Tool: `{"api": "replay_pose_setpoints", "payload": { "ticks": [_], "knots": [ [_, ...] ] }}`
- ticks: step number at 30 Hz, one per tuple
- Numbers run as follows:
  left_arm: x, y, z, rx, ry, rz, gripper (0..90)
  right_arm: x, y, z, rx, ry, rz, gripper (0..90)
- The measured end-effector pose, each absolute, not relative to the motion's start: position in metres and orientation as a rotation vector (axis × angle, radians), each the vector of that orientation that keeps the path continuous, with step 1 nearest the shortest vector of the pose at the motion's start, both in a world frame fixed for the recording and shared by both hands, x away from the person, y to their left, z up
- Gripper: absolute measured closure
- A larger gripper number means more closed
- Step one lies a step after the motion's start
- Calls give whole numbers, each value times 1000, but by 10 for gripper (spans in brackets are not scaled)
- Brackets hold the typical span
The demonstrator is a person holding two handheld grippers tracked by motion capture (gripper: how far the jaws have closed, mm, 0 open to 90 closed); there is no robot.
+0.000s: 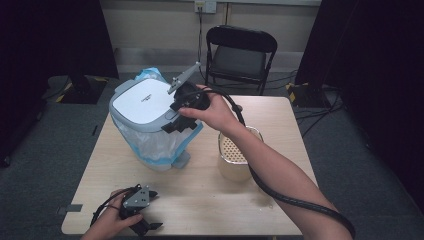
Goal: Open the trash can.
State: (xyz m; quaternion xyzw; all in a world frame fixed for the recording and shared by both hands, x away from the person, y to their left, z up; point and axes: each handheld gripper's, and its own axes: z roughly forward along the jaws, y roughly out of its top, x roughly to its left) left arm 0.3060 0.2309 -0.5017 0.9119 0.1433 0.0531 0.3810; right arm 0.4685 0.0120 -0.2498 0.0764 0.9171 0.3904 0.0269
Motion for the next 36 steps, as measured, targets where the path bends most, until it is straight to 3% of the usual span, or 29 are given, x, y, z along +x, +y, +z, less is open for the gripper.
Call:
{"api": "replay_pose_setpoints", "payload": {
  "ticks": [23,36],
  "knots": [
    [306,231,-502,2329,367,139,0,469,5,-252,243,2831,1208,180],
    [306,231,-502,2328,366,138,0,462,-32,-248,268,2767,1307,170]
  ]
}}
